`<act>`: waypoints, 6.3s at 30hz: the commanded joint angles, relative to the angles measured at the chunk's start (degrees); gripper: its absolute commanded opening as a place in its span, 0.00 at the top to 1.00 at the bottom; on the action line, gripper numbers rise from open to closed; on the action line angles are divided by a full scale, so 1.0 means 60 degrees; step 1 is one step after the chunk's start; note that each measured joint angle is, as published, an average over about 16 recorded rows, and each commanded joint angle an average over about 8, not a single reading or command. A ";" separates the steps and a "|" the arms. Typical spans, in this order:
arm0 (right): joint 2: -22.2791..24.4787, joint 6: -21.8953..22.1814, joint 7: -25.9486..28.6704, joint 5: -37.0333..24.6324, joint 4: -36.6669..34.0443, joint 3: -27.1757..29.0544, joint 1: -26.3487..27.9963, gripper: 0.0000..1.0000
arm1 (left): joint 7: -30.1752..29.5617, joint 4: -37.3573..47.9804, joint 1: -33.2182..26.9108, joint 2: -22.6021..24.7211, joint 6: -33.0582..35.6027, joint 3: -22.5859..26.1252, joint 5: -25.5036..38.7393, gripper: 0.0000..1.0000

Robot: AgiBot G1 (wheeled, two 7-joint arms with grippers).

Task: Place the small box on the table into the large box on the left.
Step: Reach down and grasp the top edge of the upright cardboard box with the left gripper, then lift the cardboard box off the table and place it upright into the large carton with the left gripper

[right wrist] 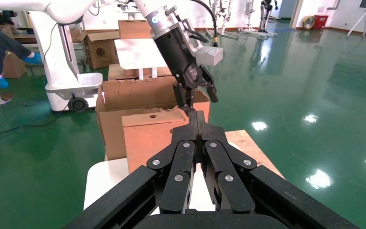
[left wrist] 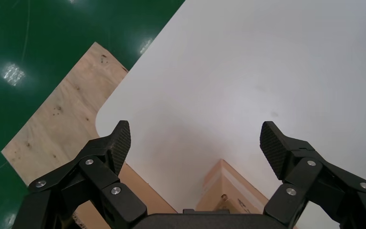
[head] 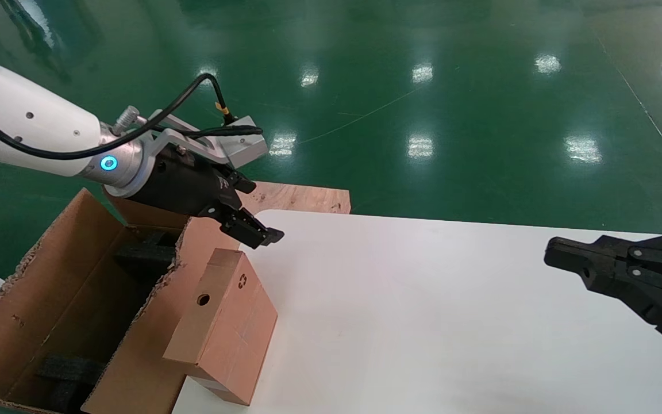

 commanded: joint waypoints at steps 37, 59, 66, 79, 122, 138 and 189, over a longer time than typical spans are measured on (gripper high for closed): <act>0.0002 0.0004 -0.0001 0.0003 -0.0004 0.0000 -0.0002 1.00 | -0.4850 0.0302 -0.2582 0.1725 0.0491 0.4703 0.1617 0.00; 0.0003 0.0004 -0.0001 0.0004 -0.0005 0.0000 -0.0002 1.00 | -0.5209 0.0739 -0.2970 0.2022 0.0395 0.5708 0.1160 0.00; 0.0003 0.0004 -0.0001 0.0004 -0.0005 0.0000 -0.0002 1.00 | -0.5123 0.1001 -0.3182 0.2082 0.0380 0.6154 0.0549 0.00; 0.0003 0.0004 -0.0001 0.0004 -0.0005 0.0000 -0.0002 1.00 | -0.4389 0.1479 -0.3634 0.1861 0.0425 0.7175 -0.0386 0.00; 0.0003 0.0005 -0.0001 0.0004 -0.0005 -0.0001 -0.0002 1.00 | -0.1815 0.3040 -0.5048 0.2665 0.0365 1.1298 -0.4120 0.00; 0.0004 0.0008 -0.0002 0.0006 -0.0008 0.0001 -0.0005 1.00 | -0.1650 0.3362 -0.5109 0.2626 0.0181 1.1269 -0.4642 0.74; 0.0004 0.0008 -0.0002 0.0006 -0.0008 0.0000 -0.0004 1.00 | -0.0259 0.6491 -0.7295 0.3464 -0.1383 1.0204 -0.4048 1.00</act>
